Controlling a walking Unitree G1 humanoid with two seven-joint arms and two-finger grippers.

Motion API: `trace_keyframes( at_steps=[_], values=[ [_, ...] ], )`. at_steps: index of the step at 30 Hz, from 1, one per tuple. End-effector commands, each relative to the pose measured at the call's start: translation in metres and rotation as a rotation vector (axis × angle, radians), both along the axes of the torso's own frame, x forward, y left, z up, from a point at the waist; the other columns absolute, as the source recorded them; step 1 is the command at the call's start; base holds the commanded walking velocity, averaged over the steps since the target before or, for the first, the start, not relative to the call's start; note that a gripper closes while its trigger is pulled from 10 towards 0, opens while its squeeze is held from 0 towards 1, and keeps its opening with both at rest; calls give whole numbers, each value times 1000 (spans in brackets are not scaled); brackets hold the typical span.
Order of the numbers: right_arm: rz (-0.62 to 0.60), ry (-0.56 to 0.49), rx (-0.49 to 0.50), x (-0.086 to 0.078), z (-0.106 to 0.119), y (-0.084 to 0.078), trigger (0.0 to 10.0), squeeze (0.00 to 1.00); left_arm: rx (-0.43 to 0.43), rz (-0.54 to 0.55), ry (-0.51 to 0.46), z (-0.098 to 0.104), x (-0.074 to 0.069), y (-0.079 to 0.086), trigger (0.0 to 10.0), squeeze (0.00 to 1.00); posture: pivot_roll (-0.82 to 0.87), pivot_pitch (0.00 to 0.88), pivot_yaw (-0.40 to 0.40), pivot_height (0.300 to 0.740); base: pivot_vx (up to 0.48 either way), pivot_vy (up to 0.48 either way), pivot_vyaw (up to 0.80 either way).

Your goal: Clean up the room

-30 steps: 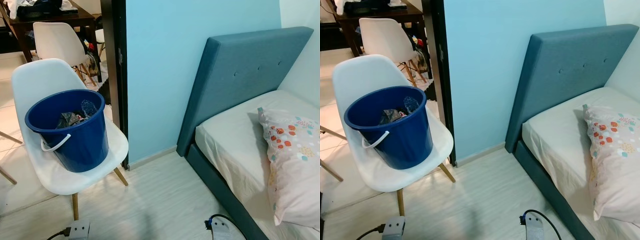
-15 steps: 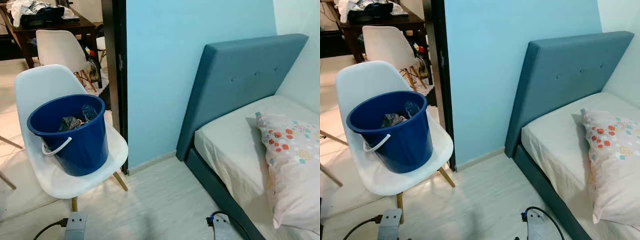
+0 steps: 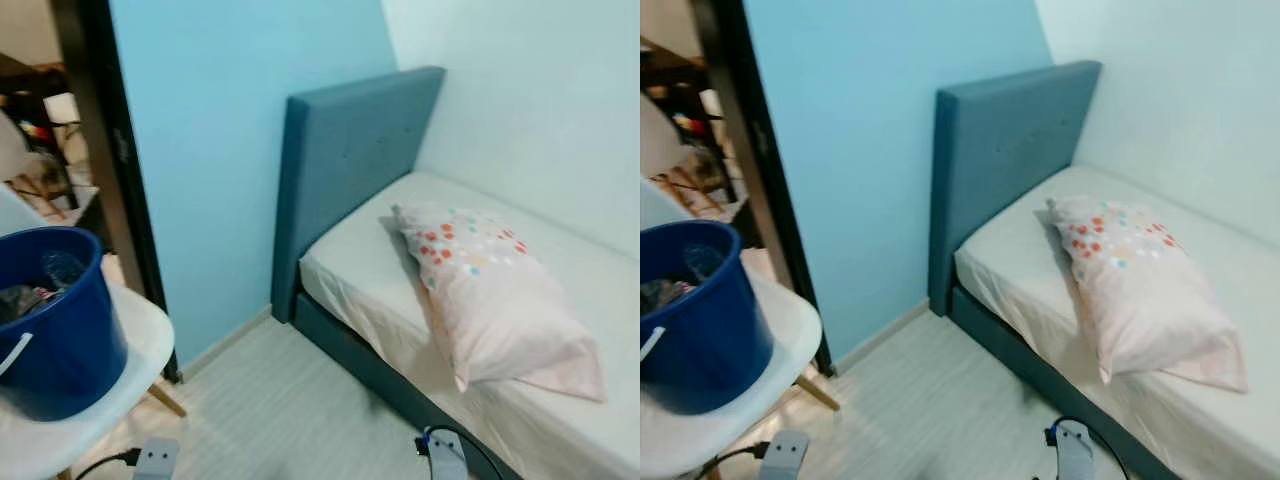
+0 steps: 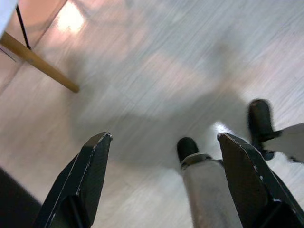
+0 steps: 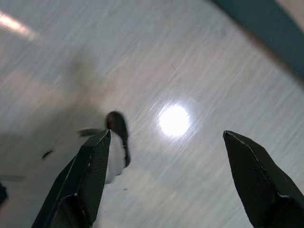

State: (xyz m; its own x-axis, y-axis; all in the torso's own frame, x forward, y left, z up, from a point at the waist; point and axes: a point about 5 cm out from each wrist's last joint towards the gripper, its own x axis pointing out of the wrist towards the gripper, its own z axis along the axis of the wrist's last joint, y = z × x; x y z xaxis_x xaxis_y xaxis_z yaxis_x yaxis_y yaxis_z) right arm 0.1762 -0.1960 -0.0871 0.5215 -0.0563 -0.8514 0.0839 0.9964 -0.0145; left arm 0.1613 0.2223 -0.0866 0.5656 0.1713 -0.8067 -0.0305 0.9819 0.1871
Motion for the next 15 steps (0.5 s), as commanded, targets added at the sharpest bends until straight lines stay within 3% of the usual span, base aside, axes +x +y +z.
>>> trace_keyframes(
  at_steps=[1, 8, 15],
  values=[
    [-14, 3, -10, -2, 0, -5, 10000, 0, -28, 4, 12, -2, -3, -5, 10000, 0, -15, 0, -70, 740, 0, 0, -769],
    [-24, 17, 2, -7, -3, -2, 10000, 0, -103, 33, 30, -7, -13, -9, 10000, 0, -6, 0, -71, 740, 0, 0, -769],
    [-27, 18, 1, -7, -3, -3, 10000, 0, -124, 51, 24, -6, -2, -20, 10000, 0, -11, 0, -64, 740, 0, 0, -769]
  ],
)
